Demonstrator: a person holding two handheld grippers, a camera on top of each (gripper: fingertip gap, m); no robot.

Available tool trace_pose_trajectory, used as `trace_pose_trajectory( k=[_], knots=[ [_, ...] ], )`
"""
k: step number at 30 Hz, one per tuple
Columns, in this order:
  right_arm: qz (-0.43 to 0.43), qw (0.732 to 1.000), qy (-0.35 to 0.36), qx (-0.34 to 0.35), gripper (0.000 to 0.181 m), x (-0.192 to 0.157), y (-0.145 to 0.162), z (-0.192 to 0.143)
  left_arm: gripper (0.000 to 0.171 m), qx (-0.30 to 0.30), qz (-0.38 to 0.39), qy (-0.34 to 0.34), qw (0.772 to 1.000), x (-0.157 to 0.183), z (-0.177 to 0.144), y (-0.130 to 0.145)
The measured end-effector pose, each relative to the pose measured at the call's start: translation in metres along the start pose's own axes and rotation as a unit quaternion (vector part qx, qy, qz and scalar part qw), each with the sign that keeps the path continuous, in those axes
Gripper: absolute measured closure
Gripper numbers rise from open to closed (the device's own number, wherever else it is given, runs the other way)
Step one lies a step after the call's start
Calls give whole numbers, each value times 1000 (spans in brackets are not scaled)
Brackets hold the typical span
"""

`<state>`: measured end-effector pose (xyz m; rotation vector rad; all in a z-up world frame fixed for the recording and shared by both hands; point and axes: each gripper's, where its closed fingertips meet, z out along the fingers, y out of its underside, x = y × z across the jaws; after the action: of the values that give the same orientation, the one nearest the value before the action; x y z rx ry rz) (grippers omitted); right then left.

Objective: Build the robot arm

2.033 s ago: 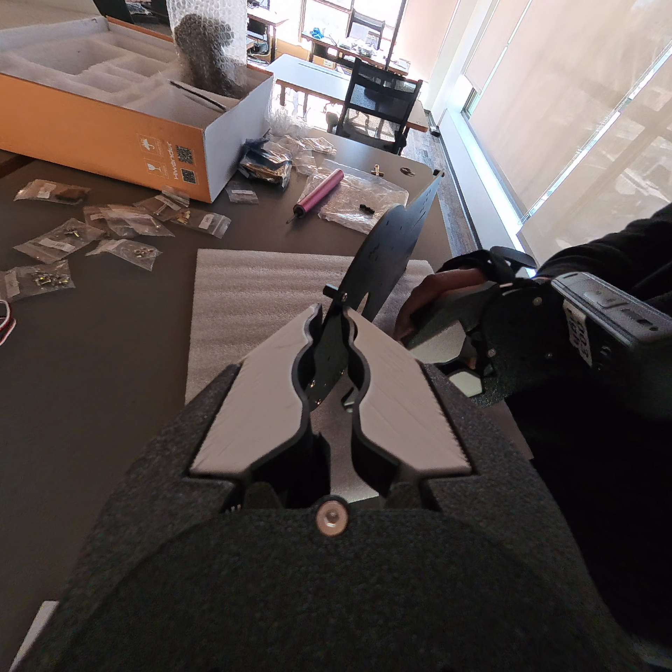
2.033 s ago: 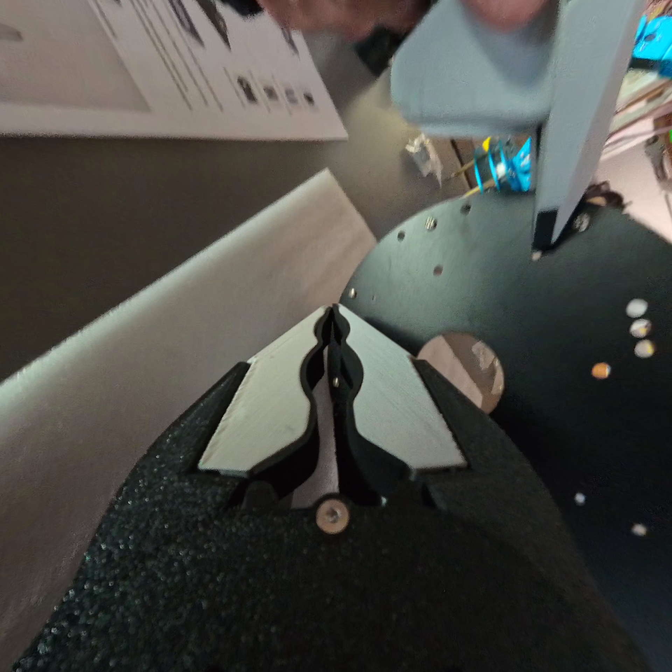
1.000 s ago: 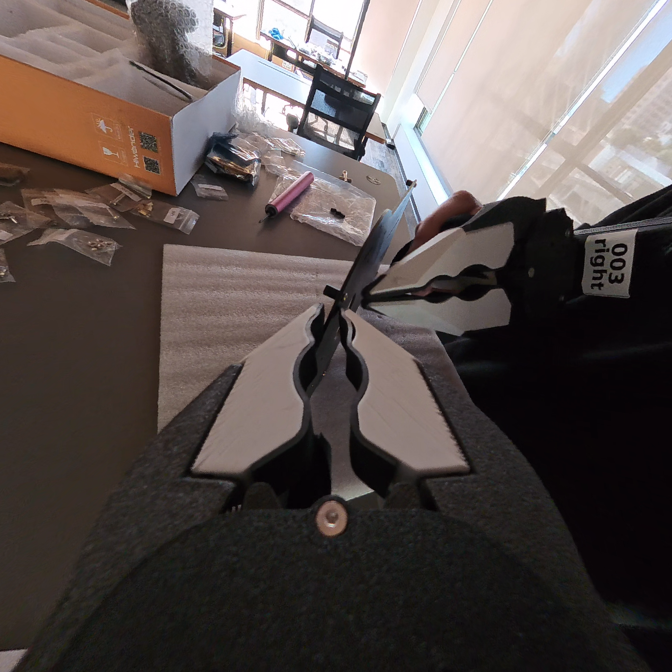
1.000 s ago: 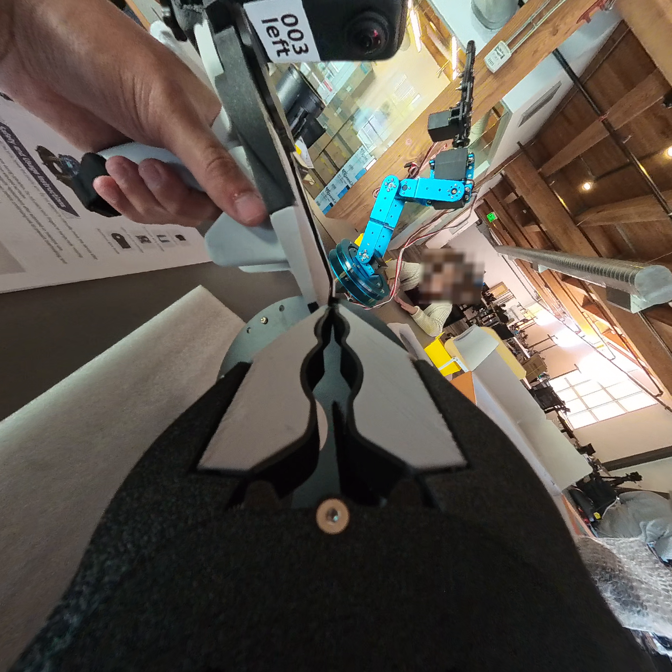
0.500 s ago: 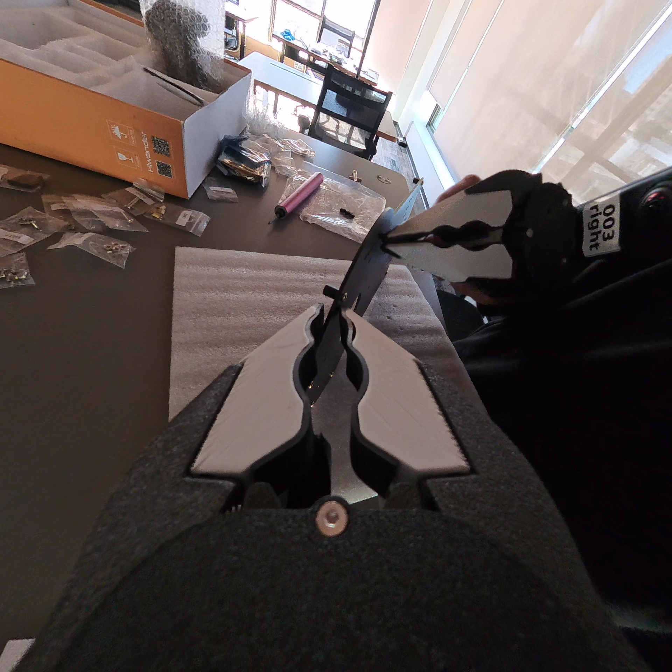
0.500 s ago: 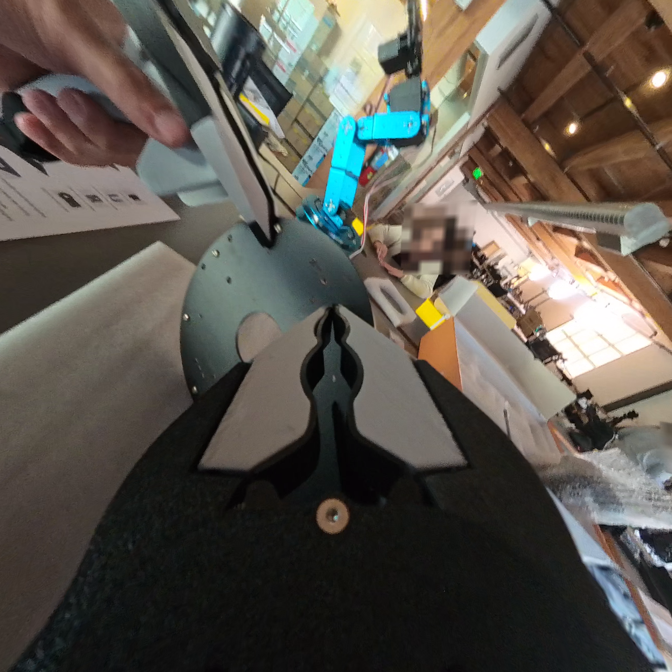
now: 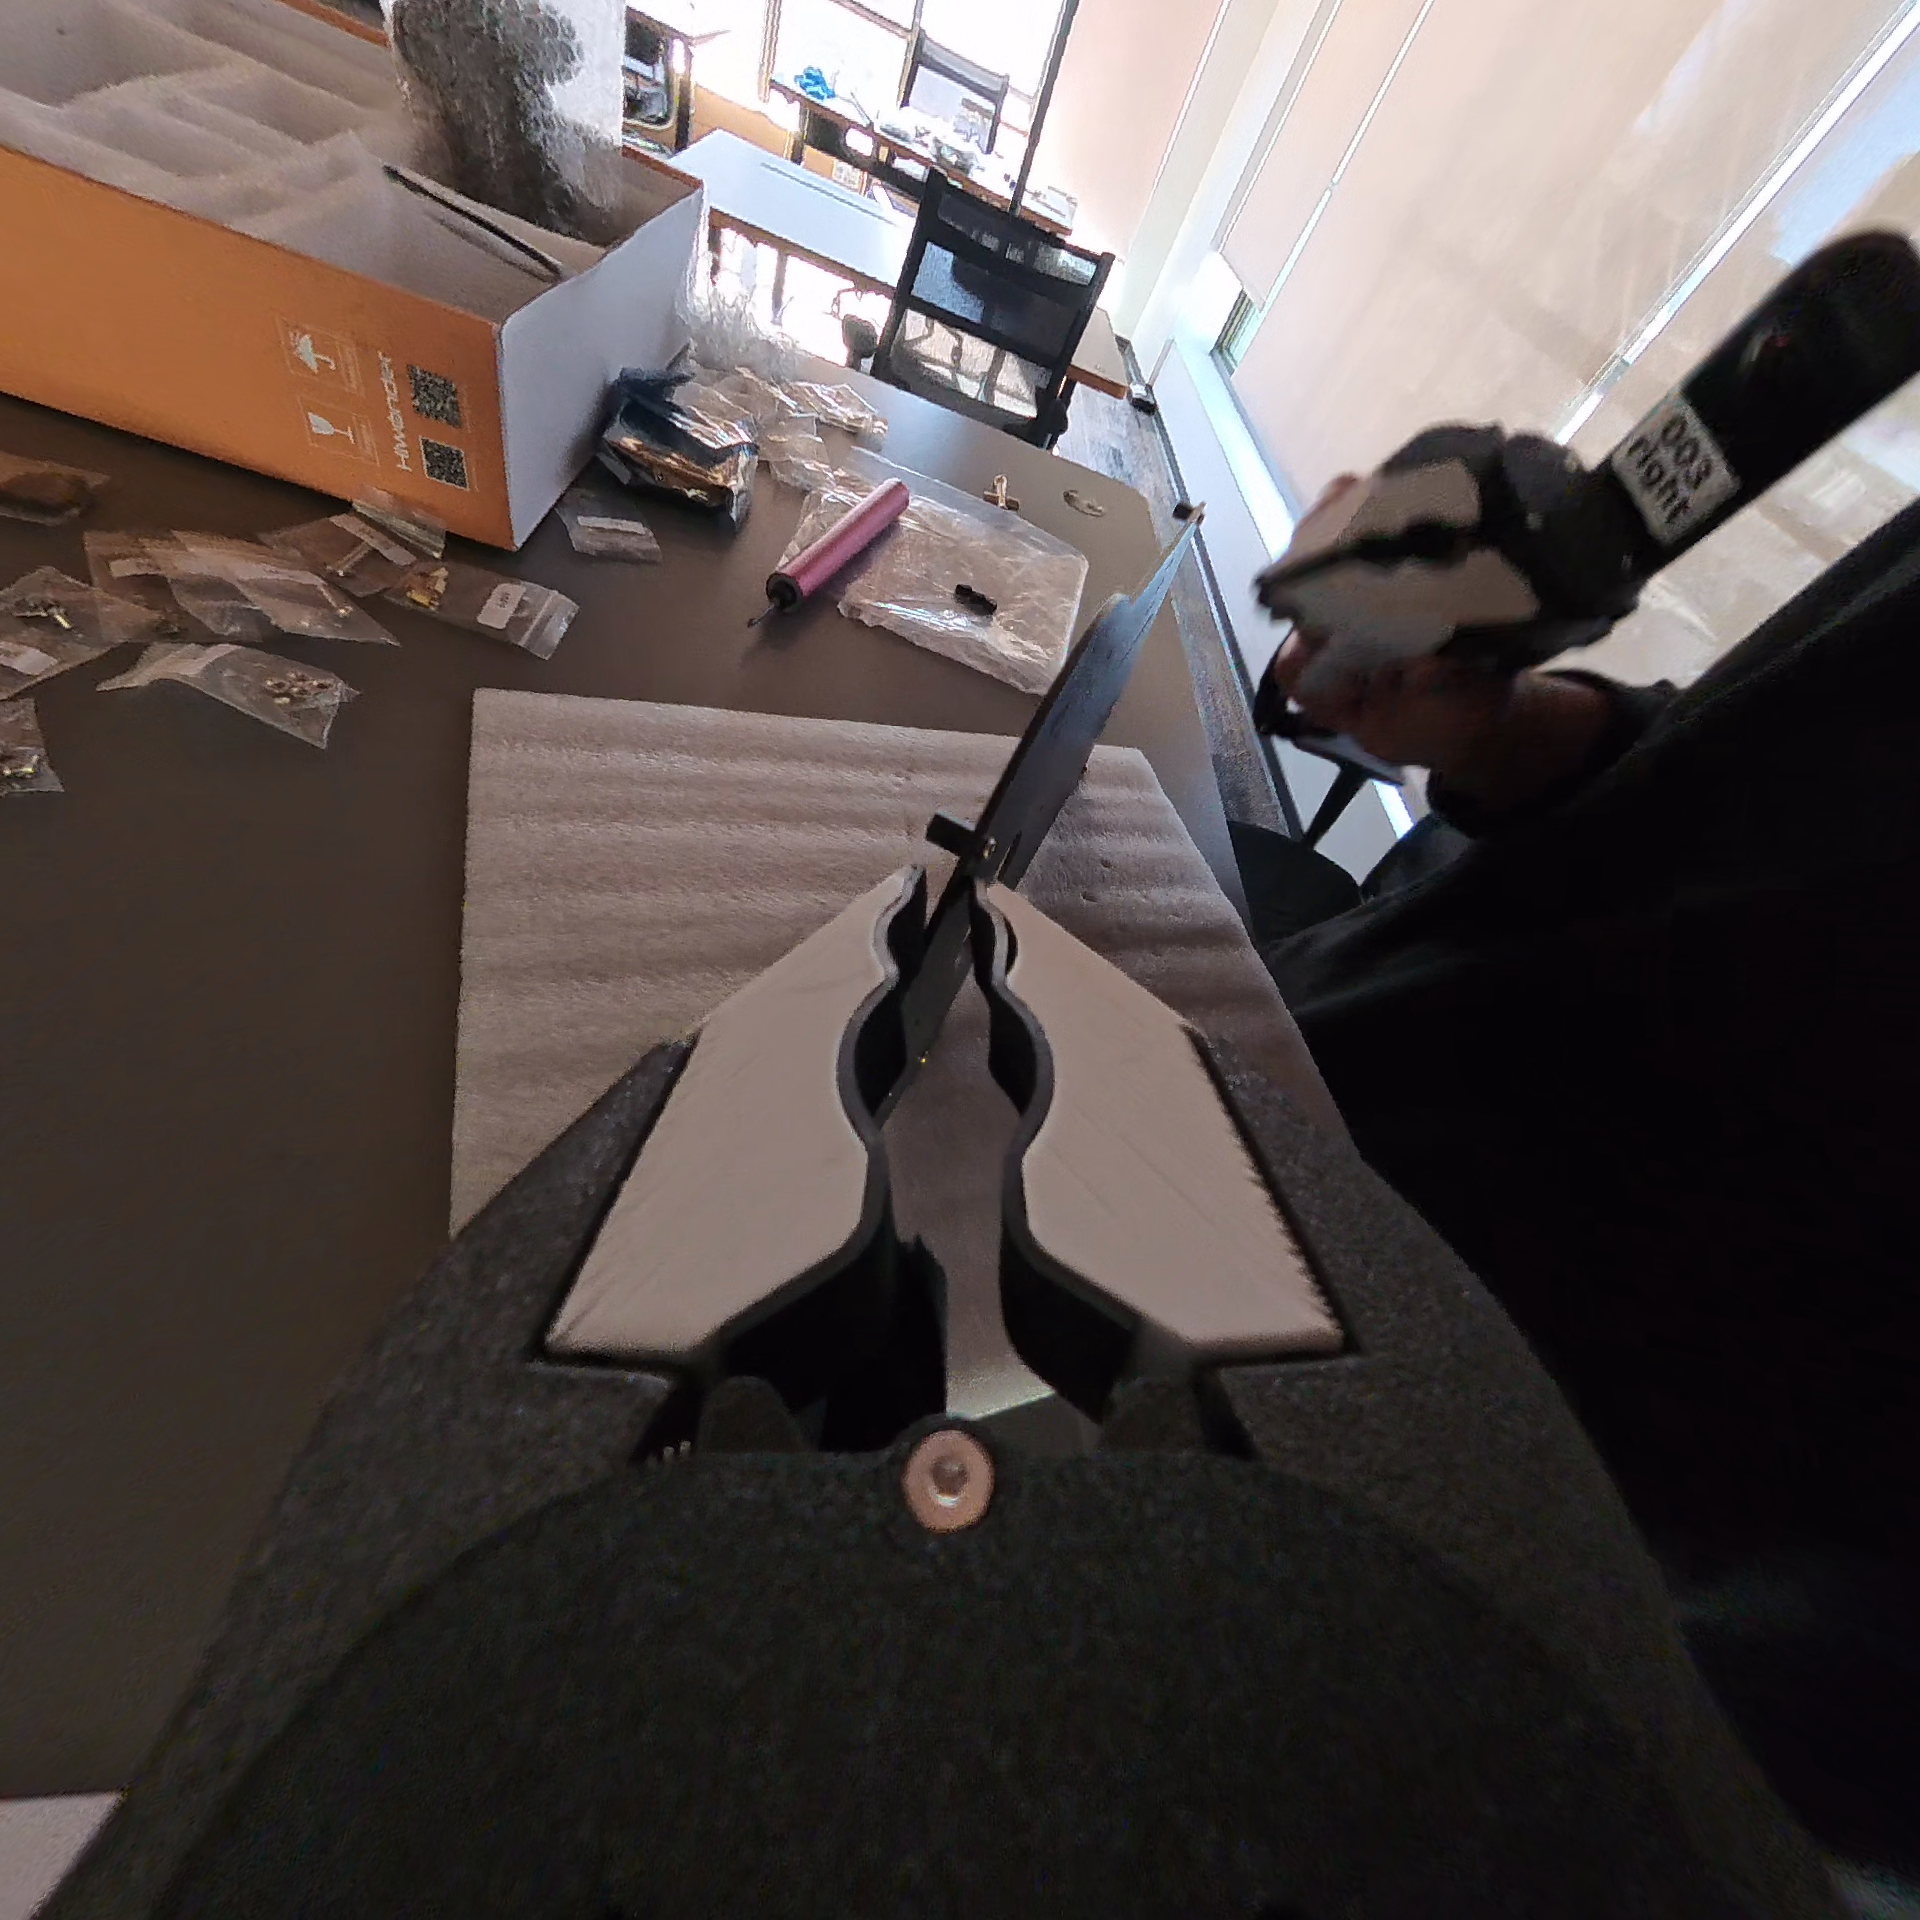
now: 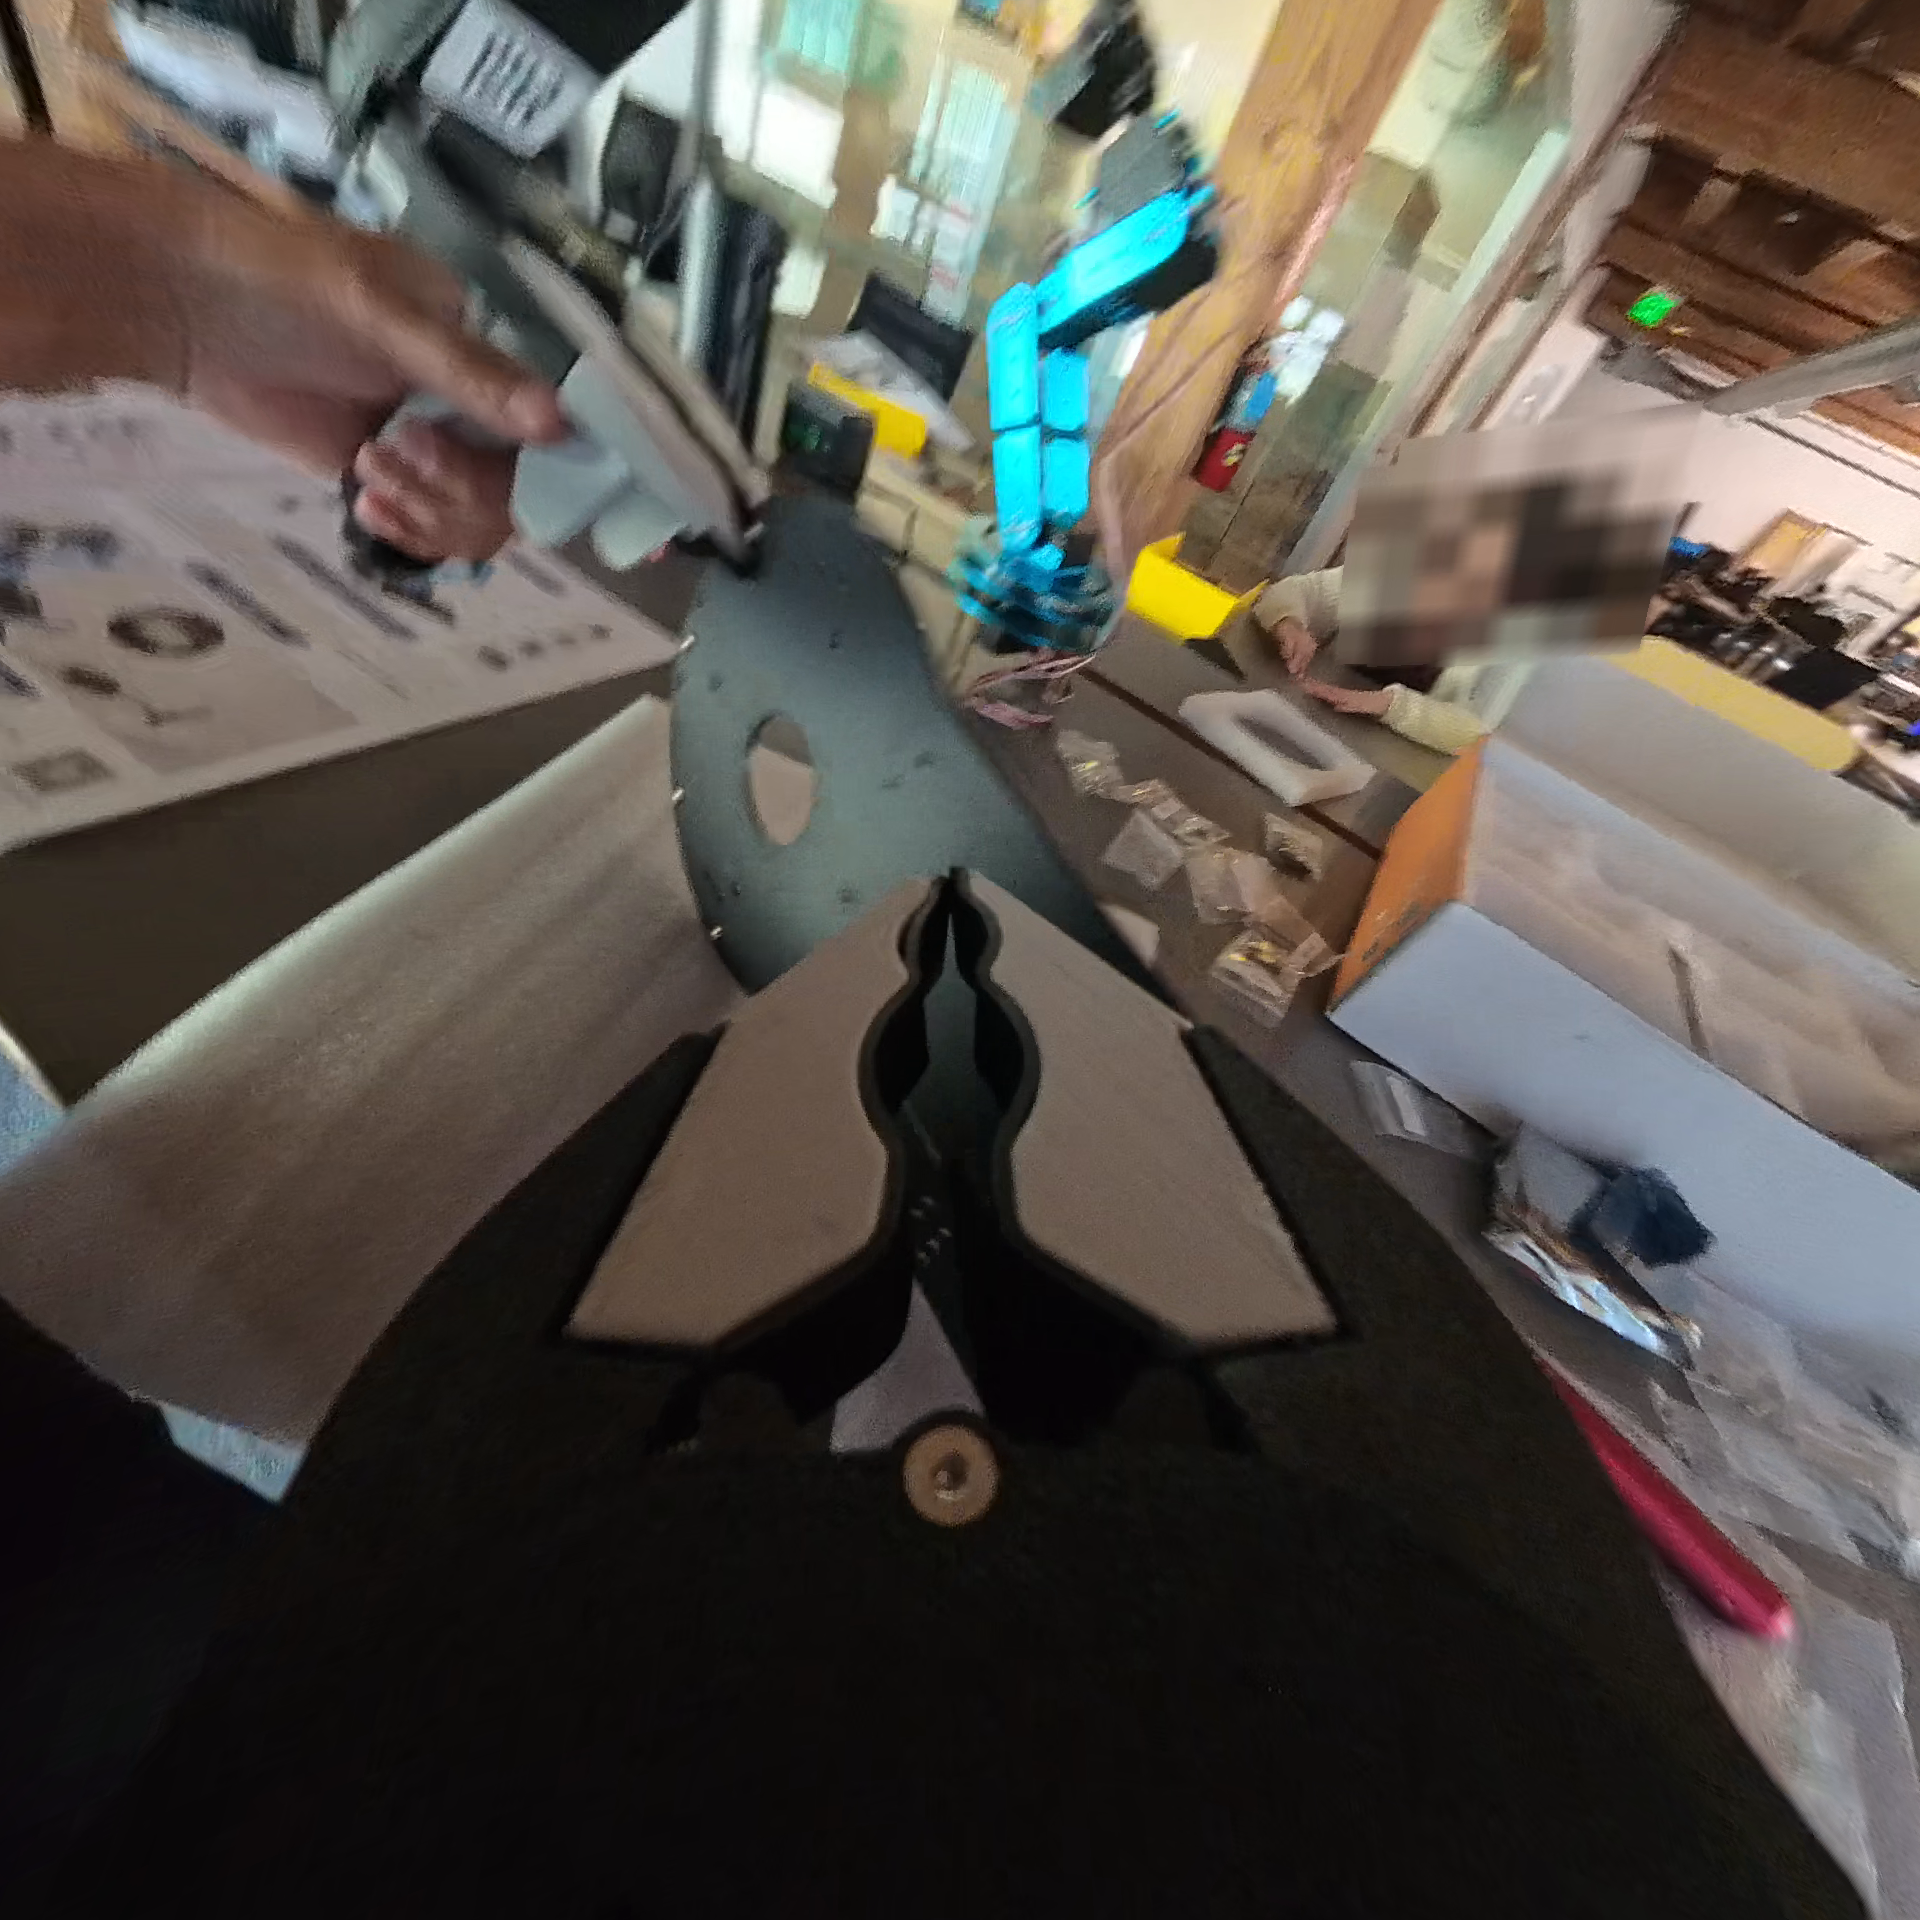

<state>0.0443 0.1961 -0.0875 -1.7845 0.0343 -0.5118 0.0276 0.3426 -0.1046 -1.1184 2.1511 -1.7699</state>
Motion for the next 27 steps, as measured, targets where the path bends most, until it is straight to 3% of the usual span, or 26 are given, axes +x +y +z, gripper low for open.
trace_pose_trajectory(
  k=[2, 4, 6, 8, 13, 19, 27],
  knots=[
    [71, 997, 13, 27, 171, 30, -6, -30, 164, -5, 0, -4, 1000, 3, -1, 1],
    [198, 978, -62, 28, 126, 46, -1, -52, 164, -5, -2, -6, 1000, 6, -2, 3],
    [254, 964, -74, 11, 110, 64, 19, -64, 163, -1, -12, -5, 1000, 11, -4, 5],
    [270, 959, -85, -9, 121, 71, 44, -67, 163, 6, -25, -3, 1000, 15, -5, 7],
    [312, 914, -252, -58, 139, 32, 77, -47, 163, 32, -58, -6, 998, 18, -6, 7],
    [256, 920, -293, -50, 175, 30, 82, -38, 162, 45, -78, -17, 996, 19, -6, 7],
    [250, 915, -312, -46, 176, 33, 83, -35, 160, 49, -88, -36, 994, 15, -6, 4]
  ],
)
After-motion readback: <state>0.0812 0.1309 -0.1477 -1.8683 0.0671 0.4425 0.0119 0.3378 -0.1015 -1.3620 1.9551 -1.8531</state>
